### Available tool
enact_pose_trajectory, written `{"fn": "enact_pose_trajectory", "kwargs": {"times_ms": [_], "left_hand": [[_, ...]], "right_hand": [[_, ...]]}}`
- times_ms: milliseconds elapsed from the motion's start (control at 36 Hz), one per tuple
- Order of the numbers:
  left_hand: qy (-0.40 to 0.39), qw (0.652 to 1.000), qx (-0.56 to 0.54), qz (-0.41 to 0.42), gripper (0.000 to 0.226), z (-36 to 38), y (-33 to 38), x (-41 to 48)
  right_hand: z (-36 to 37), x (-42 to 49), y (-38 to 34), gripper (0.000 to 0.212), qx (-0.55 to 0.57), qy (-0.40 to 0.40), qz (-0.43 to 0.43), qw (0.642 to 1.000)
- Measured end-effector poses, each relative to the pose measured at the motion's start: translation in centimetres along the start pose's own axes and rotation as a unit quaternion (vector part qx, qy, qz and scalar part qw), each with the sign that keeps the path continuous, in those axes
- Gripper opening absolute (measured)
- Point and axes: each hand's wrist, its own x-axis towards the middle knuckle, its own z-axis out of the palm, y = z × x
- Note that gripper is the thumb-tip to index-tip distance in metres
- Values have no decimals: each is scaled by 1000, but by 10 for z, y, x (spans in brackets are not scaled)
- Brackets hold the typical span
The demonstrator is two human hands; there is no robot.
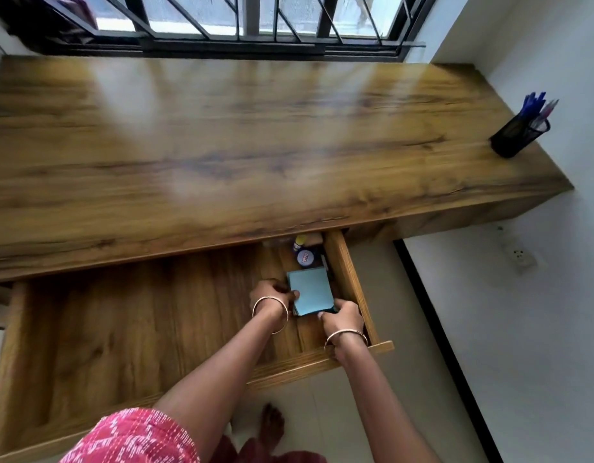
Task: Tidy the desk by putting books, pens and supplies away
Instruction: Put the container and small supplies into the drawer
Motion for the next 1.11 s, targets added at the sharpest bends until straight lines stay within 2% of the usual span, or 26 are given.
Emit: {"fn": "enact_pose_trajectory", "kwargs": {"times_ms": [111,250,333,389,472,556,611,750,833,972,1056,1111], "left_hand": [[28,990,129,58,35,-5,12,-19],[67,973,195,102,42,-10,14,-30],[101,968,193,126,42,-26,11,-39],[95,978,130,133,36,-41,5,-46],[43,992,-23,117,23,-71,-9,-68],[0,988,-129,80,28,-103,-27,-99],[-30,983,-180,29,30,-121,-45,-117],[-109,961,-225,-114,31,-141,-94,-157],[-93,949,-243,-179,27,-137,-122,-162],[-24,936,-302,-177,19,-137,-138,-150],[-15,923,-340,-178,18,-139,-137,-145],[-9,925,-339,-175,18,-139,-137,-142]], "right_hand": [[-1,-3,2,50,12,-3,-12,1000],[-4,-17,2,31,70,32,-71,995],[-11,-33,2,18,122,17,-114,986],[-19,-50,3,12,152,-45,-127,979],[-28,-75,11,10,194,-198,-111,954],[-25,-93,33,10,180,-319,-60,928],[-16,-100,50,9,168,-350,-10,921],[12,-103,80,6,194,-295,100,930],[31,-101,83,3,247,-267,149,919],[50,-98,68,12,312,-240,188,900],[55,-97,57,25,356,-215,195,888],[57,-95,55,26,364,-210,195,886]]}}
